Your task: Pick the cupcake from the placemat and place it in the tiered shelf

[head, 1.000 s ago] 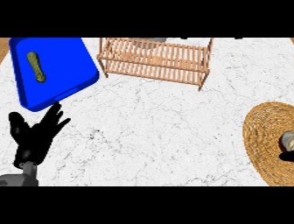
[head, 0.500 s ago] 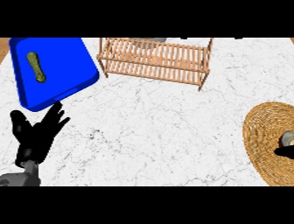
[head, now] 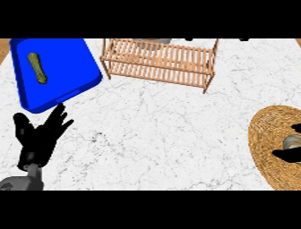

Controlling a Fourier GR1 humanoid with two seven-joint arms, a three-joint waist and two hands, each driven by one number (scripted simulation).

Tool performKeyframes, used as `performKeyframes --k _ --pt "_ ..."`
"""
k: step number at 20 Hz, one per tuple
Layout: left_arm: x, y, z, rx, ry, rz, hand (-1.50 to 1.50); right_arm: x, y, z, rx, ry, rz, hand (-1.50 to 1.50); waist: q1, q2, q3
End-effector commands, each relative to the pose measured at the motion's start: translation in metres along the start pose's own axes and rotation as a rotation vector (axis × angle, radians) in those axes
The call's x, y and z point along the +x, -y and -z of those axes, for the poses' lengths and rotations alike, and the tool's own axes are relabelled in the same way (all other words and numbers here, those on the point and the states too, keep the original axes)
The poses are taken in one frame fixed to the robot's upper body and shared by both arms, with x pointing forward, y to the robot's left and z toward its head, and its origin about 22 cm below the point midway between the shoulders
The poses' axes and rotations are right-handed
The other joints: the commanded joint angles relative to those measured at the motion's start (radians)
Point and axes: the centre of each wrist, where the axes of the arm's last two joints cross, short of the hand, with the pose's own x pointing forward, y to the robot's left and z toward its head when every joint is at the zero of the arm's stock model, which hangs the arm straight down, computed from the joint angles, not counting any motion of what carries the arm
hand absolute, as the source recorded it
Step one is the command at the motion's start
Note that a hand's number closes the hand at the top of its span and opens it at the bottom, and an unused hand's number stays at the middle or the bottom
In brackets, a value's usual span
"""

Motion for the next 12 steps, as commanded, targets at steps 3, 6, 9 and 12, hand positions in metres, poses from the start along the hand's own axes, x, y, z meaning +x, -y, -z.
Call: performKeyframes --k 3,6,9,12 --pt "-0.01 0.006 -0.007 -0.017 -0.057 -0.004 0.0 0.013 -0.01 0.016 0.052 0.087 0.025 1.5 0.003 0.011 0.003" --pt "-0.016 -0.002 0.005 -0.002 -0.07 0.004 0.0 -0.005 -0.025 0.005 0.029 0.139 0.048 1.5 -0.008 0.011 0.003" --pt "-0.005 -0.012 -0.005 0.019 -0.052 -0.012 0.0 0.021 -0.021 -0.018 -0.021 0.2 0.076 1.5 -0.007 0.008 0.003" --pt "-0.003 -0.01 -0.006 0.022 -0.063 0.001 0.0 0.042 -0.002 -0.039 -0.117 0.265 0.074 1.5 -0.01 0.006 0.002"
